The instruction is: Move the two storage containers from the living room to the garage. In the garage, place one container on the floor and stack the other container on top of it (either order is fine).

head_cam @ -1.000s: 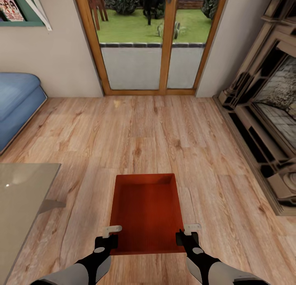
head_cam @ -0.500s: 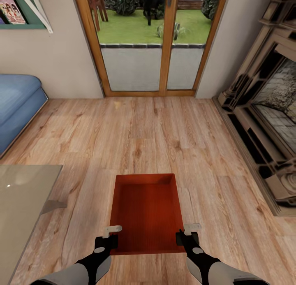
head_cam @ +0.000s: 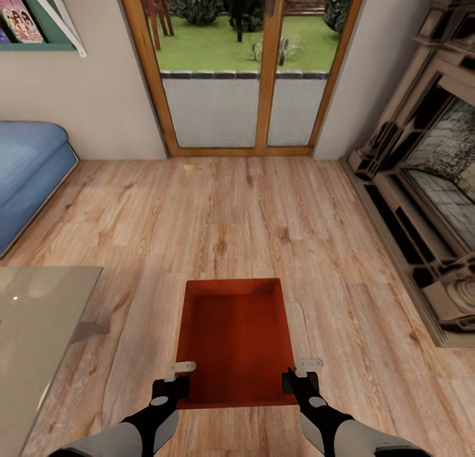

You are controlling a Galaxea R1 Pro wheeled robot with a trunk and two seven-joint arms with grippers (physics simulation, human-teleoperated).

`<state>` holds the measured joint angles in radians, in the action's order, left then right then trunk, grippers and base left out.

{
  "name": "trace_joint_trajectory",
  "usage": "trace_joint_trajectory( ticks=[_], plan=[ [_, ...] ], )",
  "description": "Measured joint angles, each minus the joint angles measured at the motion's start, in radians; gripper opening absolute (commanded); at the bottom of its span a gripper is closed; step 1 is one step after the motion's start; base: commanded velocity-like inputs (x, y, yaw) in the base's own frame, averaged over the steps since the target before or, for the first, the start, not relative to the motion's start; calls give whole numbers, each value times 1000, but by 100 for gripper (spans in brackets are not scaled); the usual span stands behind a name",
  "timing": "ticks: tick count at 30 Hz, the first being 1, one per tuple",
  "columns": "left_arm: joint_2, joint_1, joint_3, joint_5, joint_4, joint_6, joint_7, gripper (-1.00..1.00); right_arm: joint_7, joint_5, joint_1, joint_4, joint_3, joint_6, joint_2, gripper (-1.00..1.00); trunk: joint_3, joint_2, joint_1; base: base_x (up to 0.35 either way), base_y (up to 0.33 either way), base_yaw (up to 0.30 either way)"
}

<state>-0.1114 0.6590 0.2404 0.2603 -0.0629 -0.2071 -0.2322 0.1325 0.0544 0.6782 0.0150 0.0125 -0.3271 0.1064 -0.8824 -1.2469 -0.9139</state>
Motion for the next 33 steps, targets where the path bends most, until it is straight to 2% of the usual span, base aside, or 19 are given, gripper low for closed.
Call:
trace_joint_trajectory(
  ticks=[33],
  plan=[
    [0,0,-1,-1,0,0,0,-100,0,-1,1,0,1,0,0,-100,103,231,127,0,0,0]
  ],
)
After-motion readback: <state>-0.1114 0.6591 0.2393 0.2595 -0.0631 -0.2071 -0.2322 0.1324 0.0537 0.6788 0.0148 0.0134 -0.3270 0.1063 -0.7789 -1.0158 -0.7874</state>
